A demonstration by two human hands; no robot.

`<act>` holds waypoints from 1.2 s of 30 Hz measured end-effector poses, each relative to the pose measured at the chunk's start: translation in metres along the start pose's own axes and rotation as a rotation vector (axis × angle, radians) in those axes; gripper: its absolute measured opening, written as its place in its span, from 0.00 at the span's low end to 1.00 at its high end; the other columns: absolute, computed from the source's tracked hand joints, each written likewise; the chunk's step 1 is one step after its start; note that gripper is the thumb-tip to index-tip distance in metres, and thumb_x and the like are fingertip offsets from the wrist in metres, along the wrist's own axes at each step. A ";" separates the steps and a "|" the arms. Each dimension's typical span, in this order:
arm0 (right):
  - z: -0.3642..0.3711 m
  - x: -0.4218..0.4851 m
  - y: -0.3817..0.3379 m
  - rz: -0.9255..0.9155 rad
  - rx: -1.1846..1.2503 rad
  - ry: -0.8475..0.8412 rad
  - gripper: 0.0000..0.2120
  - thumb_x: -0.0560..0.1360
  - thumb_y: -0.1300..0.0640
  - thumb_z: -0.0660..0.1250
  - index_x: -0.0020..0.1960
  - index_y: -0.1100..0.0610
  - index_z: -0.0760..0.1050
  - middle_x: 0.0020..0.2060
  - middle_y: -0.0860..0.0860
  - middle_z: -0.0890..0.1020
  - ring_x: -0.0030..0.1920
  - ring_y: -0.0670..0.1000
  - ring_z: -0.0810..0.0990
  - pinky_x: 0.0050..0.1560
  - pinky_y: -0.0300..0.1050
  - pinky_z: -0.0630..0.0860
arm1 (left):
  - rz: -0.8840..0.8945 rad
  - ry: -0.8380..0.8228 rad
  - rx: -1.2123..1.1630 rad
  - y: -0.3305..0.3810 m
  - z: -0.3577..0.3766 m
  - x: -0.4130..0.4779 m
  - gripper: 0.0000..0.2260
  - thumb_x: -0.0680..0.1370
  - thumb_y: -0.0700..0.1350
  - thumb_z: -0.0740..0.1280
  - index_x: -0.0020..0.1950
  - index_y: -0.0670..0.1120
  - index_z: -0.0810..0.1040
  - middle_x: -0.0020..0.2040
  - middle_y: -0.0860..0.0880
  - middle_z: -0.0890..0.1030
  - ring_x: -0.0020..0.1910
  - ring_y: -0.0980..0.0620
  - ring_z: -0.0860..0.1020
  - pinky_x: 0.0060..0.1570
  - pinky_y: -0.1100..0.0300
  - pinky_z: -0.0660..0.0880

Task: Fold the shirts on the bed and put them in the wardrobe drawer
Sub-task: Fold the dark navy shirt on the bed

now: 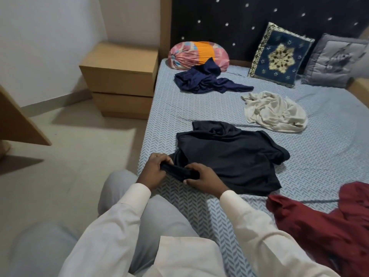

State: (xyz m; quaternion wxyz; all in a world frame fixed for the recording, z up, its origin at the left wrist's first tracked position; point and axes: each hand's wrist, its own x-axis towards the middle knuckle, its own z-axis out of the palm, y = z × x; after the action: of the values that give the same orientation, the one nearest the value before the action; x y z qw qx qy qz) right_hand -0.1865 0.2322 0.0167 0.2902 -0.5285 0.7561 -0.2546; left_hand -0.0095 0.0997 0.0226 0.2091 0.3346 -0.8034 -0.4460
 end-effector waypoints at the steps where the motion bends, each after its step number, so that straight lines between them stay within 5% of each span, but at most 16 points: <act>1: 0.006 0.005 -0.007 -0.009 0.050 0.009 0.20 0.69 0.51 0.75 0.60 0.49 0.78 0.51 0.45 0.82 0.51 0.42 0.79 0.53 0.35 0.74 | -0.029 -0.001 -0.061 -0.001 -0.001 -0.001 0.23 0.64 0.26 0.62 0.42 0.55 0.78 0.47 0.50 0.77 0.52 0.53 0.74 0.56 0.69 0.68; 4: 0.016 0.018 -0.023 -0.040 0.107 -0.008 0.11 0.71 0.56 0.73 0.53 0.52 0.81 0.43 0.46 0.83 0.43 0.42 0.79 0.47 0.38 0.74 | -0.189 -0.027 -0.434 -0.003 -0.009 -0.006 0.22 0.67 0.26 0.63 0.50 0.49 0.81 0.53 0.47 0.81 0.53 0.49 0.81 0.53 0.57 0.77; 6: 0.019 0.022 -0.027 -0.053 0.144 0.013 0.06 0.72 0.55 0.72 0.49 0.53 0.80 0.40 0.48 0.83 0.41 0.44 0.79 0.45 0.43 0.75 | -0.278 0.000 -0.650 -0.003 -0.014 -0.008 0.22 0.67 0.28 0.64 0.57 0.46 0.79 0.58 0.45 0.80 0.54 0.47 0.81 0.51 0.55 0.78; 9: 0.017 0.025 -0.028 -0.028 0.336 0.024 0.03 0.75 0.54 0.71 0.48 0.50 0.81 0.41 0.47 0.84 0.41 0.42 0.80 0.44 0.39 0.75 | -0.339 0.080 -0.795 -0.002 -0.017 -0.007 0.22 0.66 0.36 0.66 0.60 0.45 0.76 0.58 0.44 0.77 0.55 0.49 0.78 0.52 0.54 0.77; 14: 0.015 0.026 -0.028 -0.033 0.490 0.040 0.05 0.77 0.57 0.69 0.52 0.55 0.81 0.44 0.50 0.84 0.45 0.44 0.81 0.49 0.41 0.76 | -0.441 0.144 -0.748 -0.004 -0.011 -0.001 0.11 0.76 0.45 0.69 0.56 0.44 0.74 0.56 0.42 0.78 0.48 0.43 0.82 0.55 0.46 0.78; 17: 0.016 0.026 -0.027 -0.038 0.505 0.022 0.05 0.77 0.57 0.69 0.52 0.55 0.81 0.44 0.49 0.84 0.45 0.44 0.81 0.50 0.42 0.76 | -0.480 0.094 -0.684 0.000 -0.008 0.000 0.16 0.77 0.51 0.69 0.57 0.42 0.73 0.54 0.42 0.82 0.44 0.46 0.84 0.44 0.53 0.81; 22: 0.018 0.027 -0.027 -0.050 0.473 -0.004 0.05 0.76 0.56 0.70 0.51 0.54 0.81 0.44 0.54 0.84 0.44 0.44 0.80 0.48 0.41 0.76 | -0.348 0.016 -0.712 0.002 -0.009 -0.003 0.12 0.78 0.39 0.68 0.62 0.43 0.74 0.47 0.41 0.83 0.44 0.49 0.83 0.39 0.62 0.77; 26: 0.024 0.024 -0.021 -0.017 0.226 0.046 0.10 0.73 0.58 0.71 0.54 0.53 0.79 0.44 0.47 0.82 0.43 0.42 0.79 0.45 0.36 0.74 | -0.302 0.144 -0.699 -0.001 -0.013 -0.001 0.08 0.78 0.36 0.67 0.55 0.44 0.78 0.43 0.44 0.83 0.45 0.49 0.81 0.45 0.59 0.78; 29: 0.022 0.011 0.013 0.015 -0.098 0.136 0.14 0.68 0.61 0.67 0.53 0.53 0.76 0.45 0.51 0.79 0.47 0.54 0.78 0.46 0.49 0.76 | -0.282 0.231 -0.717 0.000 -0.020 0.005 0.05 0.77 0.35 0.67 0.46 0.44 0.79 0.41 0.46 0.82 0.44 0.50 0.79 0.50 0.55 0.76; 33: -0.002 -0.022 0.081 0.112 -0.395 0.425 0.19 0.64 0.62 0.71 0.55 0.57 0.79 0.52 0.57 0.78 0.51 0.62 0.75 0.53 0.52 0.75 | -0.300 0.231 -0.670 -0.004 -0.035 0.009 0.03 0.80 0.36 0.64 0.50 0.41 0.77 0.44 0.45 0.82 0.45 0.51 0.79 0.48 0.59 0.77; 36: -0.029 -0.045 0.112 0.235 -0.494 0.563 0.12 0.67 0.60 0.73 0.51 0.56 0.79 0.48 0.57 0.77 0.49 0.63 0.75 0.47 0.53 0.74 | -0.315 0.233 -0.601 -0.005 -0.044 0.015 0.04 0.80 0.37 0.64 0.54 0.42 0.75 0.46 0.45 0.82 0.48 0.48 0.80 0.50 0.55 0.77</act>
State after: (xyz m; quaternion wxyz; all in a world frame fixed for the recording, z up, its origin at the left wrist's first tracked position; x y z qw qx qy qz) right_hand -0.2673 0.3120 -0.0328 -0.0372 -0.4017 0.9001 -0.1647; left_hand 0.0095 0.0622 0.0416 0.3170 0.4265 -0.5457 -0.6479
